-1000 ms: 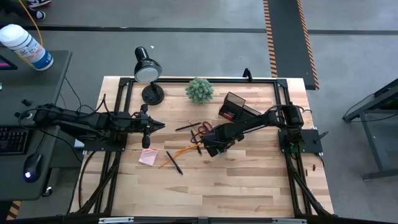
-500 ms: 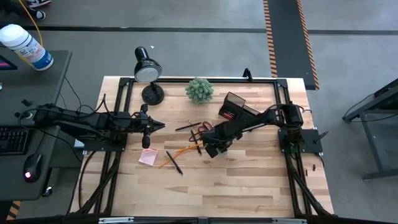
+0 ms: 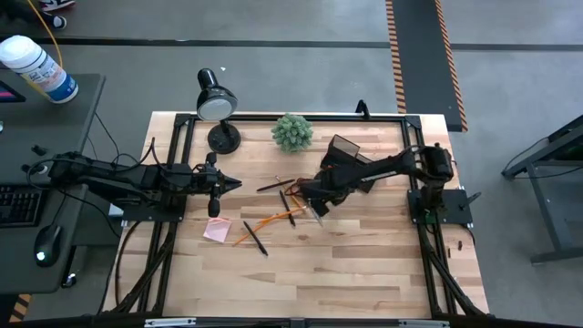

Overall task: Pick and place office supplies into organizer
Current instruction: Put the black binder clip into the black desk organizer

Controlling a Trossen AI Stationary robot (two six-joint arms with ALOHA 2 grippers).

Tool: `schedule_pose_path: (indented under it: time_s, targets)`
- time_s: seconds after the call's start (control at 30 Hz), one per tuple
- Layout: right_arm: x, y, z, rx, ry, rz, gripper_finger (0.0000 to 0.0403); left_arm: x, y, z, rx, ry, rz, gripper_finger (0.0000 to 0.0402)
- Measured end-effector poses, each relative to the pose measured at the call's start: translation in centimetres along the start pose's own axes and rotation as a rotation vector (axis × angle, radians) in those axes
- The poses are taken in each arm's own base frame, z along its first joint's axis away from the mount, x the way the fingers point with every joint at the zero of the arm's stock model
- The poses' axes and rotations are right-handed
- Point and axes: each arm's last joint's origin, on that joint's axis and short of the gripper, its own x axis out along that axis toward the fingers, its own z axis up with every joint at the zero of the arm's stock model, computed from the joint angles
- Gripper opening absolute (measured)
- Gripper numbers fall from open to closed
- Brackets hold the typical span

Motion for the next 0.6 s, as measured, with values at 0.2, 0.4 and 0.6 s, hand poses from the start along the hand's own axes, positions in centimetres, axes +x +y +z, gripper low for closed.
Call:
schedule_pose_path:
  time_s: [0.2,0.4,0.6]
  targets:
    - [-0.4,-2.2,2.3,-0.097,-0.11,-0.084,0.0,0.0,0.0,0.0,-0.002,0.001,0.0,0.0024]
    - [0.0,-3.9,4.0,-0.189,-0.146,-0.172,0.0,0.0,0.0,0.0,-0.004,0.0,0.0,0.0024]
    - [0.4,-5.1,5.3,-0.274,-0.158,-0.208,0.0,0.0,0.0,0.0,-0.004,0.0,0.0,0.0024]
